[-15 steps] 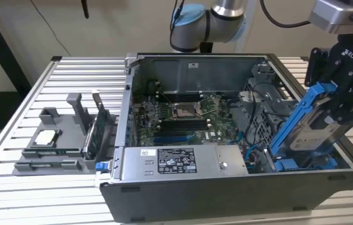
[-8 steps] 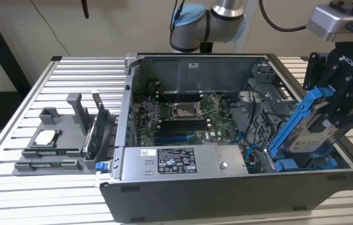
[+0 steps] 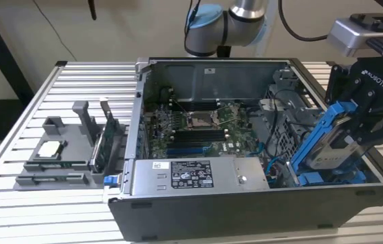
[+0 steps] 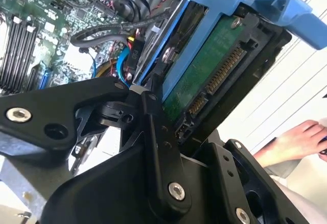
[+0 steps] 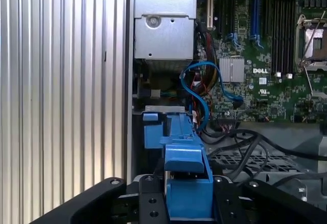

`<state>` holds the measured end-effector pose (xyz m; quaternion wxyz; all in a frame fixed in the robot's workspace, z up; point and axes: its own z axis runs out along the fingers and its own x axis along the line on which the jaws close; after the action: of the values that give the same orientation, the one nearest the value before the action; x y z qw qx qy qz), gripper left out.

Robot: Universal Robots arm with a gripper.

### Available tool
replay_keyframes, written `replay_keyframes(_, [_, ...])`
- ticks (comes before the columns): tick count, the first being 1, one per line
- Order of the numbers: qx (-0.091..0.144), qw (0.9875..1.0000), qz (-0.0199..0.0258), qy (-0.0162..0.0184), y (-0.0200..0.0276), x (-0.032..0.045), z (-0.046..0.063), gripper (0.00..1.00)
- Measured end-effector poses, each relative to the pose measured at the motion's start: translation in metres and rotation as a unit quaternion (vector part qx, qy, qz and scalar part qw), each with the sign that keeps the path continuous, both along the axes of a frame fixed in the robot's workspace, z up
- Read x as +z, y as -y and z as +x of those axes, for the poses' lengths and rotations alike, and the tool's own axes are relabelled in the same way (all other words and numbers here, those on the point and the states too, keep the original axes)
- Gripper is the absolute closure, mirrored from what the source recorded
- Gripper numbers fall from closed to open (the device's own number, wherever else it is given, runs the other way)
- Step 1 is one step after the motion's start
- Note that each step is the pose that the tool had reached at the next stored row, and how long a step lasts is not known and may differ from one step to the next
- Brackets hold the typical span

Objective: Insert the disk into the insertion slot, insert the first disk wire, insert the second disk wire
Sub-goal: 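Insert the disk into the insertion slot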

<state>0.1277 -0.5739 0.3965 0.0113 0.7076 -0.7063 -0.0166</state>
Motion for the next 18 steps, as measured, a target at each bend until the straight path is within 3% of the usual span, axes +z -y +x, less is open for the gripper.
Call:
replay_keyframes(5, [0.0,1.0,0.0019,0.0,-0.0011,-0.0087,0.0,0.67])
replay_keyframes(8, [0.0,1.0,0.0089,0.0,-0.0026,-0.0115,0.0,0.67])
replay_keyframes(10, [0.0,0.9999,0.0111,0.0,-0.0036,-0.012,0.0,0.67])
replay_keyframes(17, [0.0,0.9999,0.0115,0.0,-0.0038,-0.0122,0.0,0.65])
replay_keyframes(18, [0.0,0.9999,0.0113,0.0,-0.0038,-0.0114,0.0,0.59])
